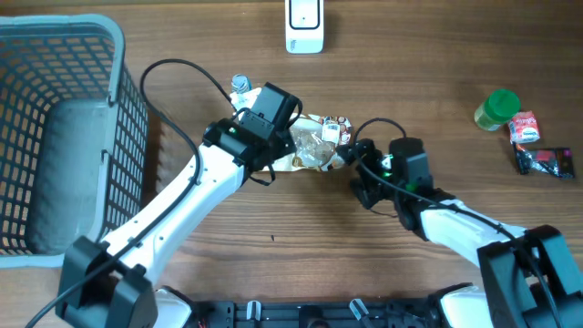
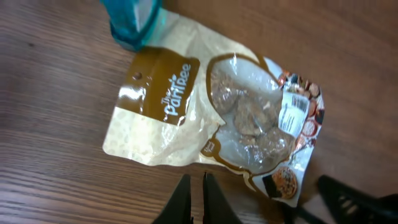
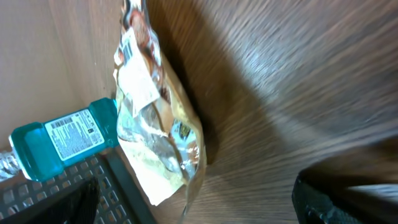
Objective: Scan the item barcode
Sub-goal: 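Regrasp the pouch with the right gripper and lift it with both grippers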
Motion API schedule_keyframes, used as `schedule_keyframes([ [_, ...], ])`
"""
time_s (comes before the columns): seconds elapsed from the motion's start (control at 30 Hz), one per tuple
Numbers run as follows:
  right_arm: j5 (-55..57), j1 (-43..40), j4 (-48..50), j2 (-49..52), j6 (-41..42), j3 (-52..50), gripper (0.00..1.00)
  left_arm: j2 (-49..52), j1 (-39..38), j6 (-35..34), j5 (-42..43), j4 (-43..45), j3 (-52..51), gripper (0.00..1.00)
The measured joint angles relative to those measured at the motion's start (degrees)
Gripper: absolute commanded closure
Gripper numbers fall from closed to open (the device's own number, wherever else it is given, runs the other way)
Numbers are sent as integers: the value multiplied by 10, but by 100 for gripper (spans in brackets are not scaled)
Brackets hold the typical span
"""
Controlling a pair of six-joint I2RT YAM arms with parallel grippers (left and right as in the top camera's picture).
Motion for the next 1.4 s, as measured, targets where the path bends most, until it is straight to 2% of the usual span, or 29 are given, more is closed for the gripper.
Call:
schedule_keyframes([
  [0.23,56,76,91,42,59,-1,0,-49,0,-10,-42,-14,0,94],
  [0.43,66,86,199,116,88,15,2,-52,0,-10,-54,-22,0,92],
  [0.5,70,86,228,138,94,21,12,-52,0,-11,-55,-31,0,90],
  [0.57,76,86,235,151,100,26,27,-52,0,-11,-56,-38,0,84],
  [0.67,84,86,231,159,102,26,42,-52,0,-12,-61,-48,0,76],
  [0.73,87,87,224,161,102,26,53,-52,0,-13,-65,-52,0,75],
  [0.77,90,86,220,162,105,26,64,-52,0,-15,-68,-54,0,74],
  [0.93,105,86,203,169,112,23,95,-52,0,-15,-69,-58,0,69],
  [1.17,112,86,204,172,113,21,95,-52,0,-15,-69,-61,0,68],
  [1.3,109,83,205,172,108,21,95,-52,0,-15,-69,-61,0,62],
  [1.4,92,68,202,171,87,21,95,-52,0,-15,-69,-61,0,54],
])
